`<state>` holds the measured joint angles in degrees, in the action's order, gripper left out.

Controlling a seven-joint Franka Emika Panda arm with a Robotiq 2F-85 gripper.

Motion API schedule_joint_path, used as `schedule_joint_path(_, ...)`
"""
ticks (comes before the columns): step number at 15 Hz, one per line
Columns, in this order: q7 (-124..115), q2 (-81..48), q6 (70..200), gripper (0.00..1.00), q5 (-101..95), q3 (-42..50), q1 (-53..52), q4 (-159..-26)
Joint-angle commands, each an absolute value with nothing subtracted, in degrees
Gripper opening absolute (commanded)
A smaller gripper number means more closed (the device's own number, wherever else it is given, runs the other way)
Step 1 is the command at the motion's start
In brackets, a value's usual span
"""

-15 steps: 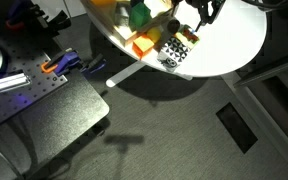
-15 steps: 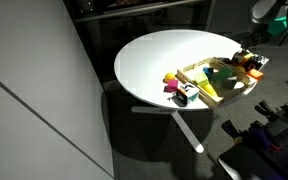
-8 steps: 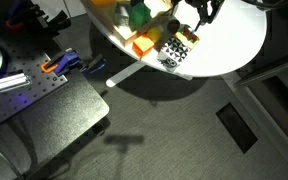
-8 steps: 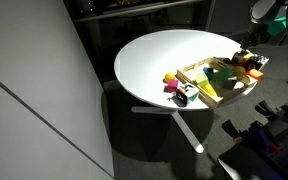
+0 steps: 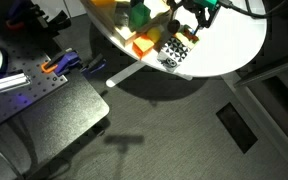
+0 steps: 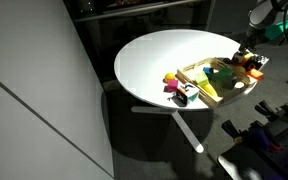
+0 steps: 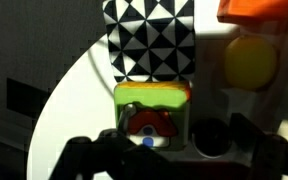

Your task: Put the soft orange cube on the tray

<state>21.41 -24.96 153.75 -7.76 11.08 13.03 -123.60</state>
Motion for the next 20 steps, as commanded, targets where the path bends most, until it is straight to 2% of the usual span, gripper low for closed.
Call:
schedule_joint_path(1,18.86,-27.36,157.20,1.00,-10.24,11.59,13.07,-122.28)
schedule_joint_path(8,15.67,-31.59,161.74,1.00,-13.15,14.03,11.91,-121.02)
schedule_joint_path(9,15.19,-32.06,162.05,0.75,-13.52,14.35,11.76,-120.86)
schedule_joint_path(10,14.91,-32.50,162.28,0.74,-13.82,14.62,11.66,-120.66)
schedule_joint_path(12,14.38,-32.75,161.94,0.56,-13.94,14.94,11.43,-120.35)
schedule_joint_path(17,12.84,-30.66,160.67,0.24,-15.78,17.62,8.75,-120.50)
schedule_joint_path(19,11.39,-29.51,160.44,0.13,-17.49,19.14,7.37,-120.73)
schedule_joint_path(20,10.79,-28.82,160.59,0.11,-18.41,19.86,6.76,-120.90)
